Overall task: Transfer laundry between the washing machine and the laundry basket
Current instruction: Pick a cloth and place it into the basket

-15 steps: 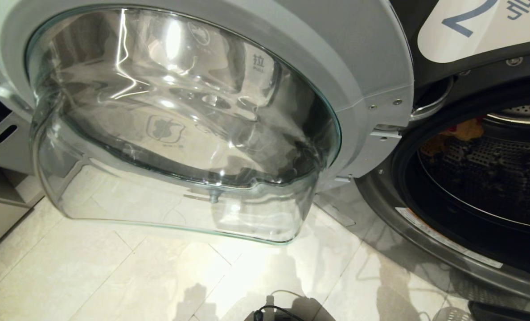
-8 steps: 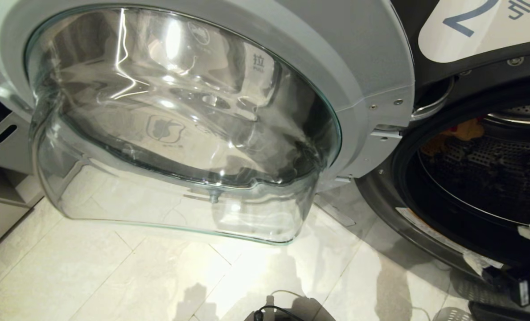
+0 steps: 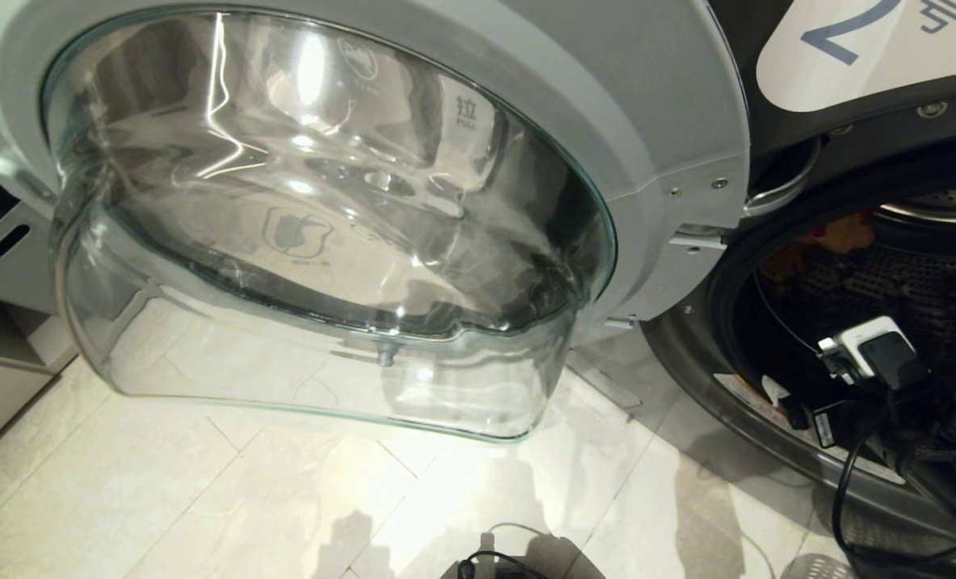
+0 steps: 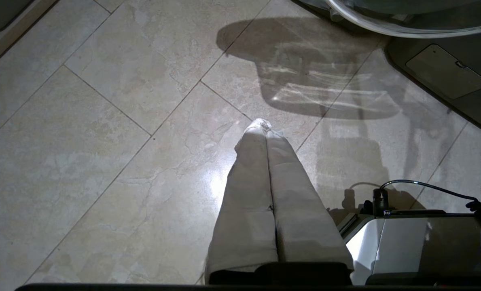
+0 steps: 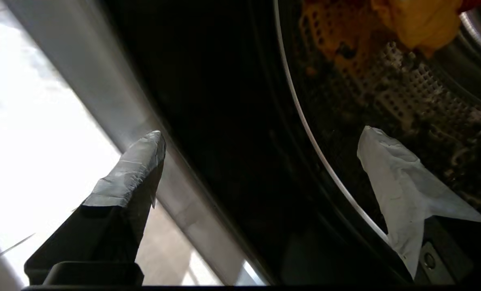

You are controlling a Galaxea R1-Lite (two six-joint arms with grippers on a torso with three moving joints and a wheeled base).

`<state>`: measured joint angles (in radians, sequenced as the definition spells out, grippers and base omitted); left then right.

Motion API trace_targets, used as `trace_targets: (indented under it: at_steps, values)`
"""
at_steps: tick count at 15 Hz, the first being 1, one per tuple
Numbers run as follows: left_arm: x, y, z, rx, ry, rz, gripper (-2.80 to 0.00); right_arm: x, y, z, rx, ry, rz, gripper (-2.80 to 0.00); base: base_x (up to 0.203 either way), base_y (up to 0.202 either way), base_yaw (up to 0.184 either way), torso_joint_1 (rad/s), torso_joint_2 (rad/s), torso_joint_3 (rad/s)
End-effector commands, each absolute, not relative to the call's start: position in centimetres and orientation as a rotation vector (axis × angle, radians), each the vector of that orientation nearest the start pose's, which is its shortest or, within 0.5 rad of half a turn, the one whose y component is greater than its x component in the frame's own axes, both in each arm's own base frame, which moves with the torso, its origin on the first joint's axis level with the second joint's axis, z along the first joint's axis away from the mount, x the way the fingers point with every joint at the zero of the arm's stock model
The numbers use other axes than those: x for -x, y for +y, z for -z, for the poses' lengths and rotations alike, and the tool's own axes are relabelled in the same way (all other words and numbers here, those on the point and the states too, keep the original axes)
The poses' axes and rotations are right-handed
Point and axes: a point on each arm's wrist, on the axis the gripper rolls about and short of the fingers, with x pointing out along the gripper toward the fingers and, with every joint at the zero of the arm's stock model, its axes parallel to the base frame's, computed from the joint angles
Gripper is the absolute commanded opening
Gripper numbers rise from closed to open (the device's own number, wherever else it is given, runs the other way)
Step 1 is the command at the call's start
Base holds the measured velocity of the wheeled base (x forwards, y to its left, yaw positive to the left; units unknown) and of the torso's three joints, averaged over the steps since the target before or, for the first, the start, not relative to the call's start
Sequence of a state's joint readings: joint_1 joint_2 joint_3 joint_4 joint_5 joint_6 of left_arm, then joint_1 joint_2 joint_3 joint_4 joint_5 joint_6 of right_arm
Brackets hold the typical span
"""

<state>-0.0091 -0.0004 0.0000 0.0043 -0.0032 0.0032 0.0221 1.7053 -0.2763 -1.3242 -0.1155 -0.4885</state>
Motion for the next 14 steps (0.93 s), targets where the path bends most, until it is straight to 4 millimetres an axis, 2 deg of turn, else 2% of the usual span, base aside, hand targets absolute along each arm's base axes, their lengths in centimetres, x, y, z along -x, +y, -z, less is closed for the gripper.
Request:
trace_targets:
  at_steps: [1, 5, 8, 10, 14]
  values:
    - [2.3, 0.0, -7.5, -0.003, 0.005, 0.012, -2.80, -26.0, 0.1, -12.4, 0.513, 0.119, 0.110, 0.00, 0.000, 0.000, 0.000, 0.000, 0.00, 0.000]
    - [2.3, 0.0, -7.5, -0.003, 0.005, 0.012, -2.80, -27.2, -0.2, -11.1, 0.512, 0.171, 0.193, 0.00, 0.000, 0.000, 0.000, 0.000, 0.00, 0.000]
    - [2.3, 0.0, -7.5, -0.003, 0.005, 0.012, -2.80, -29.2, -1.5, -11.5, 0.411, 0.117, 0.290, 0.00, 0.000, 0.000, 0.000, 0.000, 0.00, 0.000]
    - [2.3, 0.0, -7.5, -0.003, 0.005, 0.012, -2.80, -29.6, -2.2, -11.8, 0.388, 0.084, 0.331, 0.00, 0.000, 0.000, 0.000, 0.000, 0.00, 0.000]
    - [2.3, 0.0, -7.5, -0.003, 0.005, 0.012, -2.80, -29.8, -2.3, -11.8, 0.269, 0.038, 0.376, 0.00, 0.000, 0.000, 0.000, 0.000, 0.00, 0.000]
